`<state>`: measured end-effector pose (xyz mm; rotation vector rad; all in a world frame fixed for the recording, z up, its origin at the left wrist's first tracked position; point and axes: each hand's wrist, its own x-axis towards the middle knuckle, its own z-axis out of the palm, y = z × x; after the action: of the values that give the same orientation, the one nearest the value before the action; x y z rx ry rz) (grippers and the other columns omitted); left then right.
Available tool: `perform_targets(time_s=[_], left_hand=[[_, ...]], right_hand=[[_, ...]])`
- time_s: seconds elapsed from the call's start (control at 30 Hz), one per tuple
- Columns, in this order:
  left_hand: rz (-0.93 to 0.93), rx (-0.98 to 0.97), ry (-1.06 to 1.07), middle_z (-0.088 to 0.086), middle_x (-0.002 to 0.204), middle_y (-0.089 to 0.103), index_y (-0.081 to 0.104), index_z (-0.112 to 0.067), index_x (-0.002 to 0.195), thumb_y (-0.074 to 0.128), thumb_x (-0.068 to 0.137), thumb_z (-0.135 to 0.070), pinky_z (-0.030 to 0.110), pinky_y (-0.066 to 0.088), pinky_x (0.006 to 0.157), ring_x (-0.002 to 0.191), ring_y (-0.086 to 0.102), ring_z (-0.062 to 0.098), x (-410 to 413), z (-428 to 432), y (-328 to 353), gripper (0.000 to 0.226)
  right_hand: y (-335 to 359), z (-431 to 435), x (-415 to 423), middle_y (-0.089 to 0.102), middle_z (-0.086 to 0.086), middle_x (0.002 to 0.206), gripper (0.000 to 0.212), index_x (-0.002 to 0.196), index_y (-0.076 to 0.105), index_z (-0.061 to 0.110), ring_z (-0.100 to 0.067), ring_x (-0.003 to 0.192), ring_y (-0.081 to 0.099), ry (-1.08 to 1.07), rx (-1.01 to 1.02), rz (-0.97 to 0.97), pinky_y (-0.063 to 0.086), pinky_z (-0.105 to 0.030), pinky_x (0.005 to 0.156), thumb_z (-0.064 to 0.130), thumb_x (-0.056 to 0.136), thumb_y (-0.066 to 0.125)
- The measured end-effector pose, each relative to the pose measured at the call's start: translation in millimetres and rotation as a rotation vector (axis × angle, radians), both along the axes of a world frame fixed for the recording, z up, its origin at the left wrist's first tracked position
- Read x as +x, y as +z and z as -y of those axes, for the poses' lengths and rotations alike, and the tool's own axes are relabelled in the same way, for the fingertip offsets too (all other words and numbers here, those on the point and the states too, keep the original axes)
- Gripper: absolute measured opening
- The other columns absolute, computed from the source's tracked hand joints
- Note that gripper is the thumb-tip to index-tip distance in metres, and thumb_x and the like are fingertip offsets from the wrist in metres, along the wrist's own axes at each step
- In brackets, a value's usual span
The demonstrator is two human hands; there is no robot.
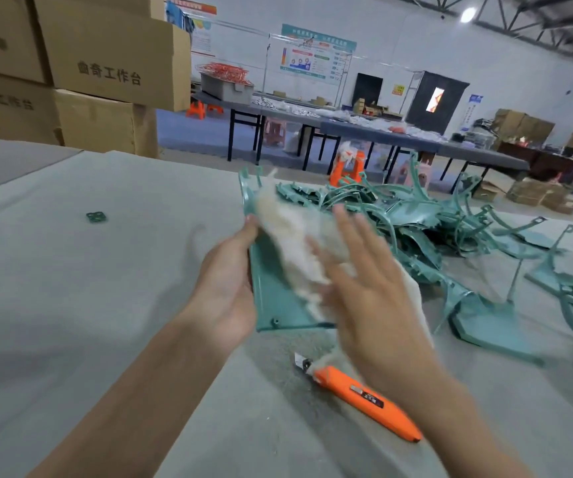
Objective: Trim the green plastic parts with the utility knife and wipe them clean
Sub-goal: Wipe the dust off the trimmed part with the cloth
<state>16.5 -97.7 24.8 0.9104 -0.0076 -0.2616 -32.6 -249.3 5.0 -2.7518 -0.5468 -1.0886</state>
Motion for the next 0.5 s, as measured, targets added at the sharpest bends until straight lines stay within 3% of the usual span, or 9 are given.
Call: perform_targets(time_s=[0.03,0.1,0.17,0.23,0.3,0.37,0.4,0.47,0.5], left_hand=[[0.020,0.010,0.048,0.010,0.101,0.074,0.068,-0.011,0.110,0.043,0.101,-0.034,0.041,0.057,0.079,0.092,0.071,0.025,2.6,-1.0,-1.0,0.035],[0.064,0.027,0.139,0.007,0.096,0.075,0.070,-0.012,0.103,0.043,0.102,-0.036,0.039,0.058,0.073,0.088,0.073,0.021,5.6,-6.8,1.2,0.036],[0.113,0.096,0.220,0.003,0.089,0.076,0.071,-0.014,0.092,0.043,0.102,-0.034,0.034,0.058,0.069,0.081,0.073,0.017,9.8,-13.2,2.0,0.036],[0.156,0.170,0.276,-0.001,0.086,0.076,0.072,-0.015,0.086,0.044,0.102,-0.035,0.032,0.056,0.071,0.079,0.073,0.015,10.9,-14.5,2.8,0.038],[0.183,0.237,0.306,0.000,0.086,0.076,0.072,-0.012,0.087,0.044,0.102,-0.035,0.030,0.056,0.070,0.077,0.072,0.014,10.4,-11.2,0.2,0.039],[0.222,0.290,0.329,0.007,0.090,0.074,0.069,-0.002,0.093,0.044,0.102,-0.035,0.034,0.053,0.073,0.078,0.067,0.020,7.0,-5.1,-2.3,0.042],[0.240,0.311,0.342,0.010,0.090,0.073,0.067,0.001,0.096,0.044,0.102,-0.036,0.037,0.051,0.074,0.079,0.064,0.022,5.3,-3.2,-3.2,0.044],[0.265,0.320,0.375,0.009,0.088,0.073,0.069,-0.004,0.090,0.044,0.102,-0.035,0.038,0.054,0.071,0.077,0.066,0.022,5.8,-3.6,-4.9,0.041],[0.274,0.309,0.394,0.005,0.086,0.075,0.071,-0.010,0.083,0.045,0.102,-0.034,0.035,0.056,0.066,0.075,0.069,0.020,6.9,-5.7,-4.7,0.040]], right_hand=[[4.2,24.2,-3.7,0.030,-0.018,0.158,0.048,0.135,0.058,0.006,-0.037,0.146,0.030,-0.049,0.123,0.085,0.030,-0.051,0.116,0.000,0.088,0.063],[11.9,59.7,-2.8,0.053,-0.024,0.141,0.041,0.114,0.066,-0.003,-0.037,0.124,0.054,-0.203,0.317,0.114,0.041,-0.032,0.101,-0.016,0.076,0.061],[11.5,69.7,2.5,0.066,-0.022,0.118,0.048,0.116,0.068,0.003,-0.036,0.105,0.062,-0.345,0.567,0.231,0.043,-0.030,0.093,-0.017,0.075,0.051],[25.0,90.7,2.7,0.071,-0.012,0.109,0.041,0.115,0.071,0.016,-0.025,0.099,0.067,-0.292,0.962,0.258,0.052,-0.041,0.095,-0.008,0.087,0.051],[38.8,74.0,-1.7,0.075,-0.003,0.102,0.031,0.107,0.076,0.025,-0.011,0.081,0.069,-0.033,1.258,0.123,0.058,-0.036,0.074,0.005,0.093,0.058],[38.8,36.8,-8.7,0.075,0.005,0.107,0.027,0.115,0.073,0.034,-0.010,0.077,0.070,0.174,1.221,-0.142,0.056,-0.025,0.059,0.029,0.093,0.060],[37.1,20.4,-12.6,0.072,0.010,0.115,0.033,0.124,0.067,0.037,-0.009,0.087,0.070,0.215,1.079,-0.237,0.057,-0.022,0.063,0.037,0.093,0.056],[25.0,-0.6,-15.5,0.056,0.018,0.138,0.042,0.141,0.046,0.038,-0.002,0.118,0.058,0.224,0.749,-0.240,0.049,-0.020,0.094,0.036,0.099,0.052],[18.2,-3.4,-15.6,0.051,0.021,0.142,0.046,0.144,0.039,0.035,0.003,0.125,0.052,0.207,0.643,-0.212,0.042,-0.018,0.102,0.028,0.101,0.054]])
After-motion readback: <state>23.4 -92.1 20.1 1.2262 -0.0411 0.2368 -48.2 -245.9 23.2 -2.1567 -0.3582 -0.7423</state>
